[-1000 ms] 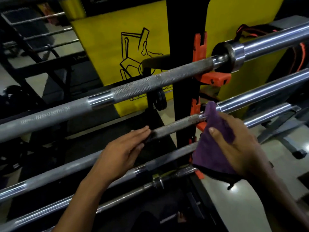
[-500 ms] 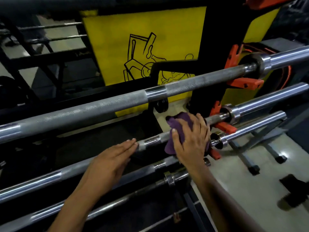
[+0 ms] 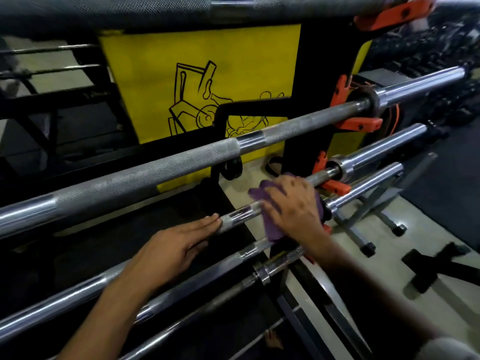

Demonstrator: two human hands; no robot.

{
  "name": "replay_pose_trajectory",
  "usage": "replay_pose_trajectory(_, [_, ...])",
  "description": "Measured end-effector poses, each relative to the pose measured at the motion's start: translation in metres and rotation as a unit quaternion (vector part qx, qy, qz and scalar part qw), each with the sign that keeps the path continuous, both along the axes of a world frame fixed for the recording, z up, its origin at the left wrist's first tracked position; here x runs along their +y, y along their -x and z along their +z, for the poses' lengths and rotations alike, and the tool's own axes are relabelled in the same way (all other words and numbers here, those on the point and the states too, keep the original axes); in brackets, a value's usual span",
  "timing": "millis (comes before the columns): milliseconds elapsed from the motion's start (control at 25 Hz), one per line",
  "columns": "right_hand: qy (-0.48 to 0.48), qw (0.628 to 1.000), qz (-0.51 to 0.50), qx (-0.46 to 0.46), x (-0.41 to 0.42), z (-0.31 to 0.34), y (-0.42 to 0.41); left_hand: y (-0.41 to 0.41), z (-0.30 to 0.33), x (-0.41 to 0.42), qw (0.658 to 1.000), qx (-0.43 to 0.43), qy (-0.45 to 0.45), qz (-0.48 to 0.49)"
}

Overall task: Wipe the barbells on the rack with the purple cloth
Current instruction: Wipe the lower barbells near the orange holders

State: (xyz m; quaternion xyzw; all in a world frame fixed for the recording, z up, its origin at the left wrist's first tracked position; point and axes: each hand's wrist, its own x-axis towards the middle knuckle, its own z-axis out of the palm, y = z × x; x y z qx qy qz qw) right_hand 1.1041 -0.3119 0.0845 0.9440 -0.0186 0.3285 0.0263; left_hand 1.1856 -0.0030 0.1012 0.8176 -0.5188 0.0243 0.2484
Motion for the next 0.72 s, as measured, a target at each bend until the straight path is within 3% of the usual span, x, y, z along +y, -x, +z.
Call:
replay_pose_trajectory(160, [0.000, 0.980, -0.200, 0.012, -0.088, 0.017, -0.008, 0.002, -0.006, 0.001, 1.000, 0.002, 0.016, 0.002])
replay_pose_trajectory(320, [-0.057, 0.968, -0.242, 0.014, -0.064, 0.018, -0.016, -0.002, -0.006, 0.000, 1.000, 0.008, 0.019, 0.000])
replay_pose_trajectory(440, [-0.077, 0.976, -0.201, 0.022, -0.010, 0.021, -0.014, -0.007, -0.006, -0.001, 0.999, 0.033, 0.026, -0.016])
replay_pose_trajectory(600, [-0.071, 0.995, -0.063, 0.003, 0.075, 0.006, 0.001, -0.008, -0.006, -0.002, 0.999, 0.040, 0.029, -0.022])
replay_pose_trajectory(720, [-0.041, 0.999, 0.006, 0.001, 0.040, 0.002, 0.002, -0.008, -0.008, -0.001, 0.999, 0.030, 0.030, -0.023])
